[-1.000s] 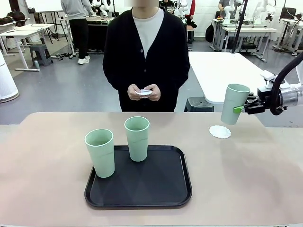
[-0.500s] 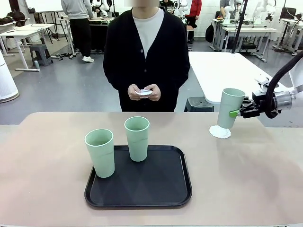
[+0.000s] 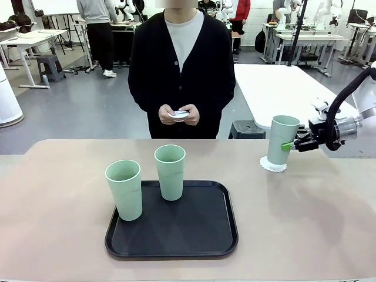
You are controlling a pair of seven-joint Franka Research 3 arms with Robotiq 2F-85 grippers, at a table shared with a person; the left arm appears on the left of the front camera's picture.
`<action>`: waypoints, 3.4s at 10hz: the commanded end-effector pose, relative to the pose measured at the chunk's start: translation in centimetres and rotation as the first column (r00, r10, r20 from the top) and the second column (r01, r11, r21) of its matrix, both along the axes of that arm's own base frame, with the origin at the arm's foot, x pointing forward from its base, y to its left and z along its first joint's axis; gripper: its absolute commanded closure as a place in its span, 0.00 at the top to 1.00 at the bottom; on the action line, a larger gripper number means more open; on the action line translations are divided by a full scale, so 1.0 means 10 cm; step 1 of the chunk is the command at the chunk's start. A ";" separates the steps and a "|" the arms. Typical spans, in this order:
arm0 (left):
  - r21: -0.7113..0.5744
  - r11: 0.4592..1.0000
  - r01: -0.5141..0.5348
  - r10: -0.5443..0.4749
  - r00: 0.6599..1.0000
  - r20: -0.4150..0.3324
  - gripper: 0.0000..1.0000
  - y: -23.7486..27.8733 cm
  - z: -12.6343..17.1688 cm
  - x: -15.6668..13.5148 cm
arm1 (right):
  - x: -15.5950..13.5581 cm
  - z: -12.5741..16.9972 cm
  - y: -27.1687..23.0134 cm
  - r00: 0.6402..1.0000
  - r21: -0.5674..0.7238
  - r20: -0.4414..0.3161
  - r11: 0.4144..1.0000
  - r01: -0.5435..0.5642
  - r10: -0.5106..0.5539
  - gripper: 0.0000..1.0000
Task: Place coasters on the table and set cups on them.
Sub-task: Pick up one Reusable plastic cup and place it on a coaster set by the human.
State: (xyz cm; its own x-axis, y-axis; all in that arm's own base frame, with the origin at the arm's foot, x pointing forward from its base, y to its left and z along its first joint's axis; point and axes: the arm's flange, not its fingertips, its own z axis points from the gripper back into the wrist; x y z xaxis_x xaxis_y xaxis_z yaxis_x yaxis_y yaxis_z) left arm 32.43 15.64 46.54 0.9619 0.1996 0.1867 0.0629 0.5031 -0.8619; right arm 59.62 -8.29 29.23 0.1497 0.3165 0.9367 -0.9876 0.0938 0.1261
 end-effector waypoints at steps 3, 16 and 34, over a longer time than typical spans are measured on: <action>-0.009 1.000 0.000 0.000 1.000 0.009 1.00 0.01 0.01 0.00 | 0.02 -0.13 0.06 1.000 -0.037 0.007 0.999 -0.010 0.010 0.85; -0.009 1.000 0.000 0.000 1.000 0.009 1.00 0.01 0.01 0.00 | 0.06 -0.22 0.10 1.000 -0.038 -0.003 0.999 -0.012 0.012 0.85; -0.009 1.000 0.000 0.000 1.000 0.009 1.00 0.01 0.01 0.00 | 0.19 -0.23 0.05 1.000 -0.110 0.013 0.994 0.017 -0.016 1.00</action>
State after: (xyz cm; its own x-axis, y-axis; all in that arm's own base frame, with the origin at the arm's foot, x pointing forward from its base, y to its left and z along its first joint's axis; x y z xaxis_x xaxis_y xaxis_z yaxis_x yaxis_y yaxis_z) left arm 32.43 15.64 46.54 0.9619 0.1995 0.1866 0.0629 0.5031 -0.8619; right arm 61.32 -7.92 26.76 0.1361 0.3683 0.9197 -0.9888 0.1084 0.1029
